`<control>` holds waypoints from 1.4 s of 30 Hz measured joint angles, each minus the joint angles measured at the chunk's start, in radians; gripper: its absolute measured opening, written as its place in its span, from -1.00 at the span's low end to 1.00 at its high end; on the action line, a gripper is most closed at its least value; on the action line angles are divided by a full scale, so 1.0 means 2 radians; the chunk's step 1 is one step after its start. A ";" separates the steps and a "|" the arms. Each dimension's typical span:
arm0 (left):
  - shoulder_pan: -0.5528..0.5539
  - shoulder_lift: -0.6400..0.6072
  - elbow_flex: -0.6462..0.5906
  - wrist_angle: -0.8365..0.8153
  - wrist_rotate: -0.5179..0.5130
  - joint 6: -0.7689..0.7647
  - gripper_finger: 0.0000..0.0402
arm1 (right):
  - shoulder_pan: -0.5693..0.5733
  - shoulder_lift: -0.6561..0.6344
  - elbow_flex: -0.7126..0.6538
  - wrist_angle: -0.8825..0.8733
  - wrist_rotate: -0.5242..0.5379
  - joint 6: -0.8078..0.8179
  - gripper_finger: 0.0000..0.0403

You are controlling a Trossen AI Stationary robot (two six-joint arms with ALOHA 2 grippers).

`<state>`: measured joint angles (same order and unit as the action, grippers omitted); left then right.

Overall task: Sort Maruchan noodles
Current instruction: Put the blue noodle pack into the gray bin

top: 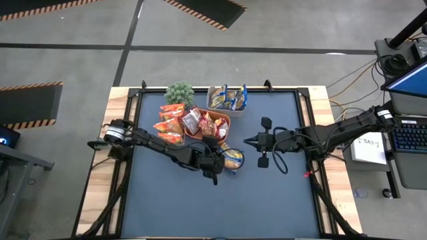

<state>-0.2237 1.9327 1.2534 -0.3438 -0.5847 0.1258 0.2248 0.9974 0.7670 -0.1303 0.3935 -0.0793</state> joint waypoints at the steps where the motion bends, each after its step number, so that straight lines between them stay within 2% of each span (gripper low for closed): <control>1: 0.001 0.000 -0.006 0.008 0.002 -0.004 -0.80 | -0.001 0.000 0.000 0.000 0.000 -0.002 -0.96; 8: 0.000 0.000 -0.030 0.045 0.053 -0.049 -0.80 | -0.002 0.000 -0.001 0.000 0.000 -0.003 -0.96; 13: -0.001 0.000 -0.030 0.121 0.144 -0.069 -0.80 | -0.003 0.000 -0.001 0.000 0.000 0.006 -0.96; 19: -0.005 -0.006 -0.030 0.100 0.110 -0.044 -0.80 | -0.003 0.000 -0.001 -0.007 0.000 0.056 -0.96; 26: -0.006 -0.012 -0.030 0.093 0.100 -0.011 -0.80 | -0.002 0.004 -0.003 -0.015 -0.001 0.220 -0.91; 31: -0.005 -0.012 -0.032 0.098 0.100 -0.004 -0.80 | 0.005 0.029 -0.021 -0.039 -0.019 0.324 -0.67; 38: -0.006 -0.012 -0.049 0.103 0.100 -0.026 -0.80 | 0.004 0.089 -0.061 -0.039 -0.022 0.489 -0.12; 42: -0.007 -0.011 -0.075 0.138 0.101 -0.040 -0.80 | 0.004 0.118 -0.075 -0.037 -0.023 0.553 0.16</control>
<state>-0.2368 1.9106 1.1033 -0.0687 -0.3832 0.0449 0.2329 1.2337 0.6174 -0.2040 0.3482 1.0260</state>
